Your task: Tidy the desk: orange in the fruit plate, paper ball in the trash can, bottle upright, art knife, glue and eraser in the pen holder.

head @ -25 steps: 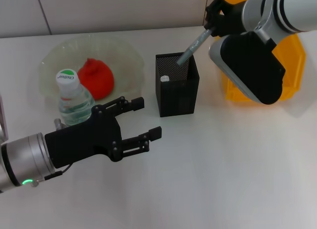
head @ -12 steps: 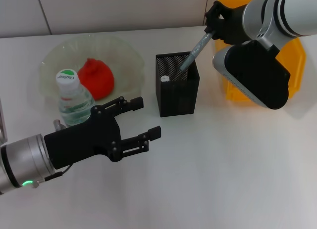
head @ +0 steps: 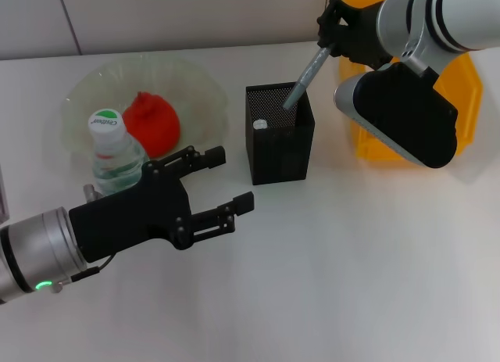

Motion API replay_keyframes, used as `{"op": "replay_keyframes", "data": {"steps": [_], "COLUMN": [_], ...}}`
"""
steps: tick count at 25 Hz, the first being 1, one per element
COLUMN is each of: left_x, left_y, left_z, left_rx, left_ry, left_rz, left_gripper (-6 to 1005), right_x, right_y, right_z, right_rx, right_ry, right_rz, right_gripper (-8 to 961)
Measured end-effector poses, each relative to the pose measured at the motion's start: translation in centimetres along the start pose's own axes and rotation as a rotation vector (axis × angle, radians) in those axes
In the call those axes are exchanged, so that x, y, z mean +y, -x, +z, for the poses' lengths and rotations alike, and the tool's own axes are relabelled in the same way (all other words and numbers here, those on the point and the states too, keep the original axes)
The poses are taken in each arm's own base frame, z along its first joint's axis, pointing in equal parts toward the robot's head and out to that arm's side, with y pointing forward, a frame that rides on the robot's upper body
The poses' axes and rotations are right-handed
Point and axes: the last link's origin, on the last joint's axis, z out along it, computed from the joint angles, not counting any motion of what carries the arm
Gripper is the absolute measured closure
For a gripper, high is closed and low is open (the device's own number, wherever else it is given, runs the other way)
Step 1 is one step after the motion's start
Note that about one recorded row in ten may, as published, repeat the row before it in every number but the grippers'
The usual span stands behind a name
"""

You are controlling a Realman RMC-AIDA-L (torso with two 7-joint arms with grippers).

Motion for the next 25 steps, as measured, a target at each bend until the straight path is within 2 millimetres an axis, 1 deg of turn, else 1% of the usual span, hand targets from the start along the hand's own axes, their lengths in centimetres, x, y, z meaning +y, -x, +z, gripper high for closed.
{"op": "replay_keyframes", "data": {"steps": [8, 25], "left_x": [0.3, 0.4], "left_y": [-0.2, -0.3], "left_z": [0.6, 0.6], "left_rx": [0.024, 0.026], "left_ry": [0.015, 0.015], "left_rz": [0.014, 0.016], "left_gripper": [208, 208], "right_x": [-0.2, -0.6], "right_y": [0.4, 0.8], "right_z": [0.3, 1.1], "right_rx": [-0.002, -0.009], "right_ry": [-0.01, -0.015], "right_rz": [-0.045, -0.079], "right_gripper": [825, 827]}}
